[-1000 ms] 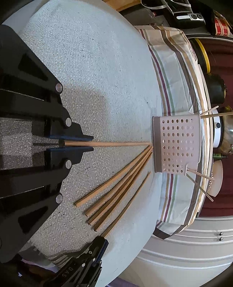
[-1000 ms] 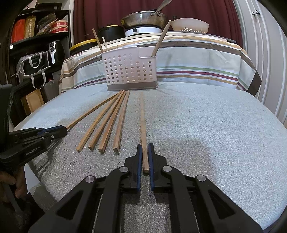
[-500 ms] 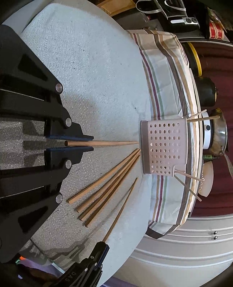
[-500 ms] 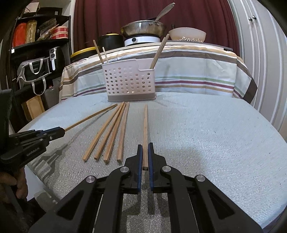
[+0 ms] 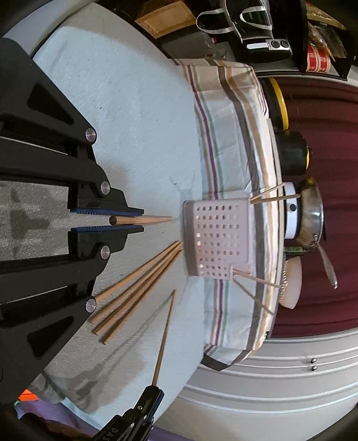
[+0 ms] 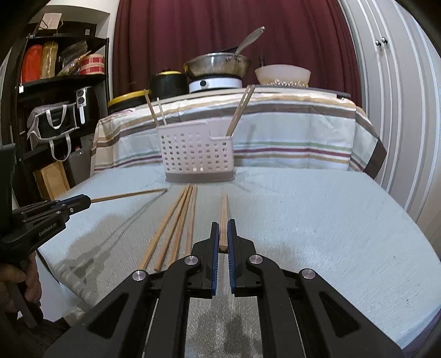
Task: Organize utensils
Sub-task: 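Lift both held chopsticks upright and carry them above the caddy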
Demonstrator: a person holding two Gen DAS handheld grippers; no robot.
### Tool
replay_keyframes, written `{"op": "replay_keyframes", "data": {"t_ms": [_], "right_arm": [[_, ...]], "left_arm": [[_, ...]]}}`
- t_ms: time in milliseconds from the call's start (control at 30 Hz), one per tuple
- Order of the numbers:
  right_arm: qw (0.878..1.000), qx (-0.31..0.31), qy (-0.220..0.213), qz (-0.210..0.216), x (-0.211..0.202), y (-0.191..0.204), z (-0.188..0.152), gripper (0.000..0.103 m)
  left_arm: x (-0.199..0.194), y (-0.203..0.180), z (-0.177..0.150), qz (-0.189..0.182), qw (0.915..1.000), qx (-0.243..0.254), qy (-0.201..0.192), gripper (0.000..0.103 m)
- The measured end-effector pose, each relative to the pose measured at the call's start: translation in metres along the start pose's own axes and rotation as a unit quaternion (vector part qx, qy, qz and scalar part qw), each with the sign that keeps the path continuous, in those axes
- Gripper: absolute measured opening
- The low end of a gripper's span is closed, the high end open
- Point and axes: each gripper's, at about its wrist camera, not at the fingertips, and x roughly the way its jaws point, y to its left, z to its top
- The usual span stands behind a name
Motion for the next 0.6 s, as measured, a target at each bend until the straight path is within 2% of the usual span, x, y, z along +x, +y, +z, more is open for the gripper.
{"op": "replay_keyframes", "data": {"t_ms": [300, 600], "right_arm": [[1.0, 0.006, -0.03, 0.0, -0.015, 0.001, 0.031, 0.007], [0.999, -0.004, -0.052, 0.001, -0.008, 0.0, 0.068, 0.007]], "left_arm": [[-0.022, 0.015, 0.037, 0.0, 0.9997, -0.011, -0.024, 0.006], [-0.017, 0.032, 0.075, -0.011, 0.9992, -0.024, -0.028, 0.006]]}}
